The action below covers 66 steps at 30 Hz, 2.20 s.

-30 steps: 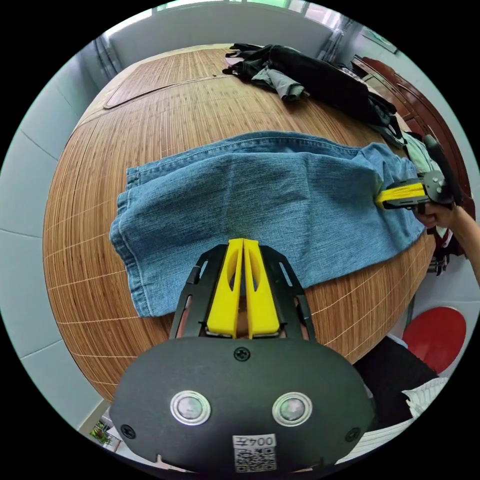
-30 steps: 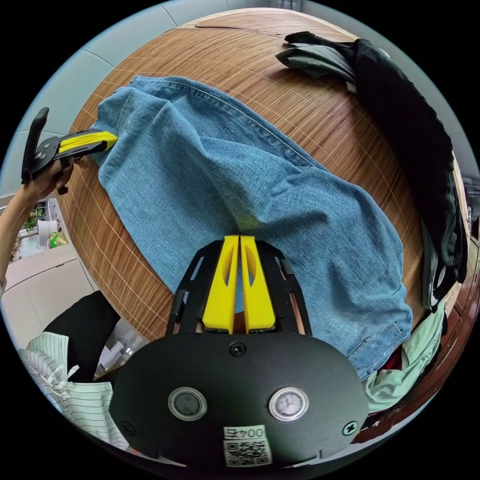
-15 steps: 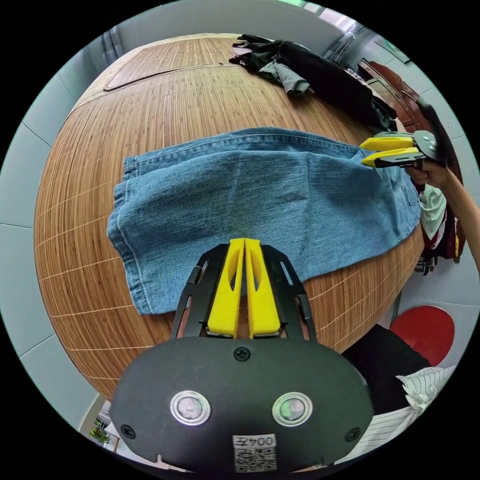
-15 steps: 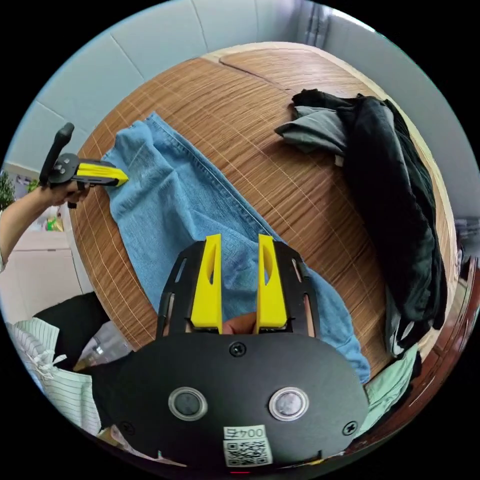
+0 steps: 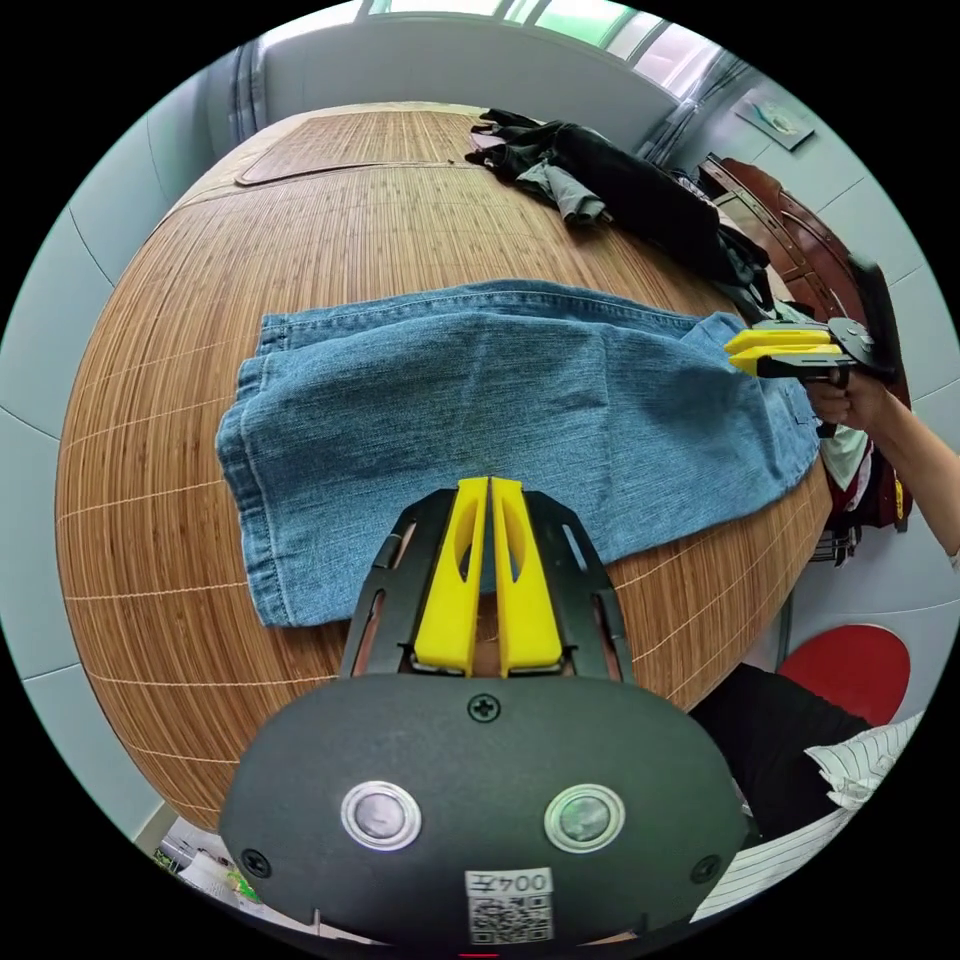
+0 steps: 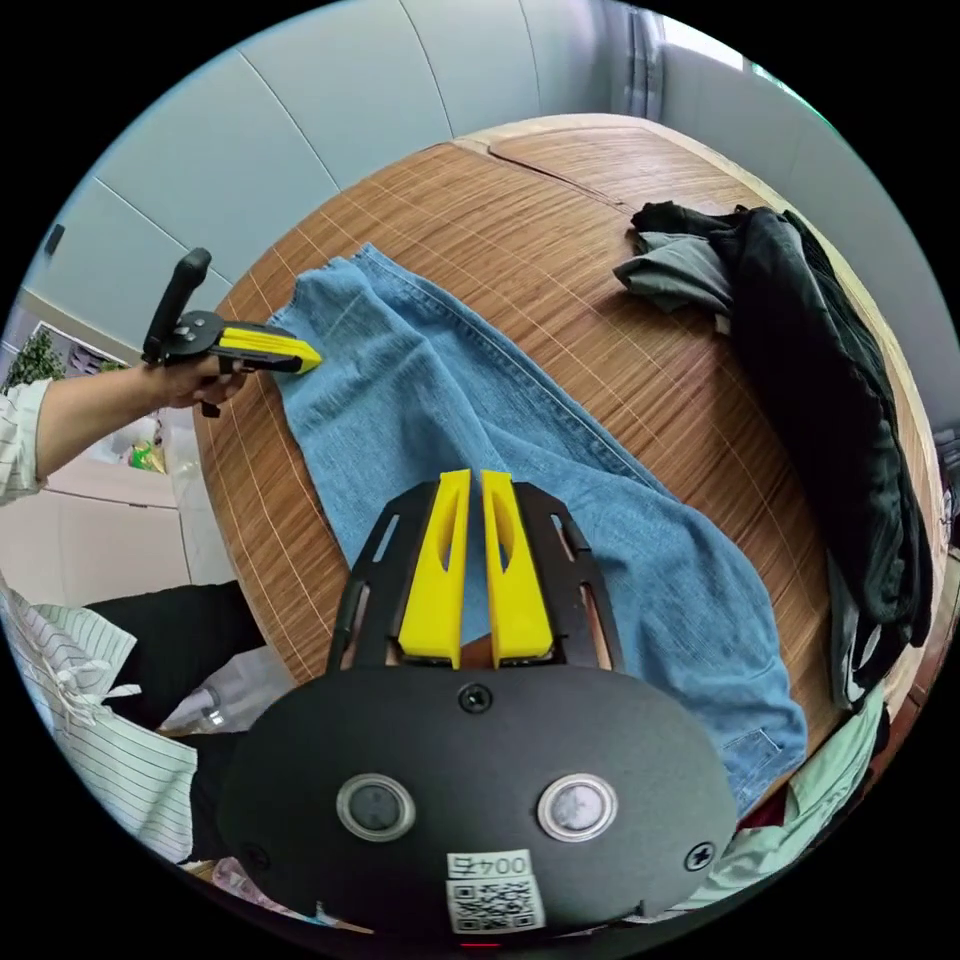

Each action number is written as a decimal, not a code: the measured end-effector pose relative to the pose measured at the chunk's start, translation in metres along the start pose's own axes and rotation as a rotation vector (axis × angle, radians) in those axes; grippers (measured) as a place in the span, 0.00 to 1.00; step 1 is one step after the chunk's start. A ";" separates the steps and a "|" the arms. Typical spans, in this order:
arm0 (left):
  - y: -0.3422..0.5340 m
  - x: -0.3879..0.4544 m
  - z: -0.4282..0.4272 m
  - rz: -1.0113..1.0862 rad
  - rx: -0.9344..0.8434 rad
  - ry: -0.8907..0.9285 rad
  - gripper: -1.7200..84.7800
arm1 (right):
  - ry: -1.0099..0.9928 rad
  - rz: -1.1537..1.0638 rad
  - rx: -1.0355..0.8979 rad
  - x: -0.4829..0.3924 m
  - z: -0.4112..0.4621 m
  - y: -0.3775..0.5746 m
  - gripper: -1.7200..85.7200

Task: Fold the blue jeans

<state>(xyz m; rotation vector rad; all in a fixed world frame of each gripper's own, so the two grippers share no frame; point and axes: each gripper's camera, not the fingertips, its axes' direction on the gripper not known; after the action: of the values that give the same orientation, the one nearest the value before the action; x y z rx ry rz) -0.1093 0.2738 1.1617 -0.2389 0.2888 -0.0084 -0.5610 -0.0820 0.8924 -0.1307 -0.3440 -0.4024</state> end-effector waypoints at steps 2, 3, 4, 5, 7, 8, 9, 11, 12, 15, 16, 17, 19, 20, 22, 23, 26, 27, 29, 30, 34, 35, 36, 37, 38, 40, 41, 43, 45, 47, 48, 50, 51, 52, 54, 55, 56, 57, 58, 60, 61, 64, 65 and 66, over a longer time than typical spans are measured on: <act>0.005 -0.003 -0.006 -0.004 0.012 -0.008 0.07 | -0.045 0.006 0.016 0.004 0.002 -0.030 0.13; 0.007 -0.004 -0.009 -0.007 0.019 -0.014 0.08 | -0.075 -0.014 -0.003 0.002 0.010 -0.052 0.15; 0.009 -0.007 -0.014 -0.013 0.035 -0.011 0.09 | -0.084 -0.045 -0.049 -0.003 0.023 -0.071 0.15; 0.012 -0.012 -0.020 -0.023 0.047 0.005 0.10 | -0.082 -0.066 -0.078 -0.008 0.031 -0.078 0.16; 0.014 -0.018 -0.030 -0.034 0.076 0.010 0.10 | -0.060 -0.128 -0.188 -0.027 0.060 -0.094 0.14; 0.015 -0.021 -0.038 -0.038 0.095 0.007 0.11 | -0.050 -0.138 -0.212 -0.032 0.065 -0.095 0.14; 0.015 -0.022 -0.043 -0.038 0.107 0.007 0.11 | -0.026 -0.152 -0.233 -0.041 0.070 -0.093 0.09; 0.015 -0.022 -0.067 -0.041 0.186 0.020 0.11 | 0.042 -0.163 -0.154 -0.060 0.059 -0.082 0.05; 0.015 -0.020 -0.074 -0.043 0.209 0.021 0.10 | 0.108 -0.173 -0.088 -0.075 0.049 -0.069 0.04; 0.015 -0.005 -0.100 -0.055 0.306 0.001 0.10 | 0.285 -0.217 0.063 -0.122 0.033 -0.029 0.03; 0.014 0.003 -0.100 -0.047 0.314 -0.016 0.10 | 0.376 -0.271 0.091 -0.144 0.036 -0.014 0.02; 0.013 0.011 -0.094 -0.035 0.306 -0.035 0.09 | 0.427 -0.306 0.100 -0.154 0.039 -0.007 0.02; 0.011 0.018 -0.077 -0.034 0.261 -0.061 0.09 | 0.593 -0.436 0.107 -0.186 0.061 0.018 0.02; 0.012 0.019 -0.064 -0.049 0.235 -0.067 0.08 | 0.610 -0.452 0.103 -0.191 0.066 0.022 0.02; 0.015 0.016 -0.038 -0.074 0.159 -0.093 0.07 | 0.650 -0.498 0.082 -0.201 0.085 0.037 0.03; 0.017 0.012 -0.018 -0.094 0.080 -0.116 0.06 | 0.653 -0.500 0.081 -0.202 0.087 0.039 0.03; 0.035 0.003 0.017 -0.110 -0.025 -0.124 0.05 | 0.482 -0.410 0.058 -0.189 0.074 0.034 0.07; 0.039 0.004 0.017 -0.104 -0.014 -0.126 0.05 | 0.341 -0.305 0.060 -0.171 0.057 0.023 0.08; 0.045 0.008 0.017 -0.064 -0.003 -0.142 0.04 | 0.110 -0.132 0.109 -0.134 0.027 0.006 0.10; 0.046 0.008 0.018 -0.057 -0.003 -0.142 0.04 | -0.024 -0.047 0.140 -0.109 0.013 -0.005 0.11; 0.057 -0.004 0.021 -0.102 0.019 -0.080 0.04 | -0.263 -0.028 0.029 -0.054 0.028 -0.060 0.15; 0.062 -0.008 0.022 -0.121 0.029 -0.059 0.04 | -0.271 -0.039 -0.002 -0.051 0.035 -0.068 0.15; 0.064 -0.010 0.022 -0.128 0.035 -0.051 0.04 | -0.302 -0.053 -0.071 -0.047 0.052 -0.083 0.15; 0.068 -0.011 0.021 -0.135 0.048 -0.041 0.04 | -0.352 -0.052 -0.124 -0.045 0.068 -0.097 0.15; 0.073 -0.012 0.017 -0.135 0.069 -0.043 0.04 | -0.372 -0.055 -0.150 -0.046 0.076 -0.102 0.15; 0.082 -0.013 0.009 -0.134 0.104 -0.064 0.03 | -0.383 -0.079 -0.226 -0.056 0.100 -0.116 0.14; 0.088 -0.016 0.000 -0.139 0.132 -0.075 0.03 | -0.372 -0.087 -0.235 -0.059 0.103 -0.118 0.12; 0.097 -0.024 -0.013 -0.147 0.169 -0.088 0.03 | -0.264 -0.126 -0.208 -0.074 0.095 -0.122 0.07; 0.104 -0.034 -0.022 -0.157 0.182 -0.112 0.03 | -0.177 -0.188 -0.169 -0.092 0.077 -0.123 0.06; 0.108 -0.047 -0.026 -0.157 0.169 -0.173 0.03 | -0.073 -0.268 -0.136 -0.111 0.057 -0.126 0.06; 0.108 -0.050 -0.024 -0.153 0.151 -0.192 0.03 | -0.001 -0.329 -0.119 -0.123 0.046 -0.128 0.06; 0.108 -0.057 -0.009 -0.132 0.068 -0.254 0.03 | 0.119 -0.364 -0.115 -0.128 0.048 -0.132 0.06; 0.108 -0.059 -0.003 -0.132 0.044 -0.260 0.03 | 0.168 -0.304 -0.161 -0.120 0.062 -0.139 0.07; 0.109 -0.063 0.005 -0.136 0.009 -0.256 0.03 | 0.173 -0.256 -0.223 -0.110 0.079 -0.147 0.07; 0.112 -0.065 0.006 -0.144 0.020 -0.244 0.03 | 0.138 -0.185 -0.262 -0.098 0.091 -0.158 0.08; 0.113 -0.066 0.004 -0.149 0.031 -0.238 0.03 | 0.101 -0.147 -0.248 -0.093 0.089 -0.167 0.09; 0.116 -0.067 0.003 -0.147 0.047 -0.228 0.03 | 0.089 -0.130 -0.236 -0.092 0.087 -0.172 0.10; 0.118 -0.067 0.003 -0.145 0.054 -0.224 0.03 | 0.077 -0.100 -0.205 -0.090 0.084 -0.180 0.10; 0.122 -0.069 0.004 -0.139 0.059 -0.217 0.03 | 0.083 -0.075 -0.193 -0.090 0.085 -0.188 0.11; 0.127 -0.073 0.007 -0.128 0.053 -0.201 0.03 | 0.130 -0.060 -0.240 -0.092 0.095 -0.198 0.12; 0.131 -0.077 0.008 -0.130 0.051 -0.190 0.03 | 0.184 -0.048 -0.259 -0.093 0.097 -0.203 0.13; 0.142 -0.091 0.006 -0.150 0.076 -0.151 0.03 | 0.324 0.055 -0.234 -0.093 0.083 -0.198 0.13; 0.144 -0.095 0.006 -0.153 0.076 -0.150 0.03 | 0.309 0.094 -0.212 -0.092 0.079 -0.194 0.13; 0.146 -0.097 0.007 -0.152 0.075 -0.150 0.03 | 0.208 0.138 -0.144 -0.097 0.072 -0.186 0.13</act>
<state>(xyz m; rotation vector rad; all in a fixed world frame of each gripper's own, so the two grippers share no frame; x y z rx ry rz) -0.2043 0.4210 1.1616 -0.1857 0.1198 -0.1507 -0.7417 -0.2034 0.9358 -0.2501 -0.0997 -0.3007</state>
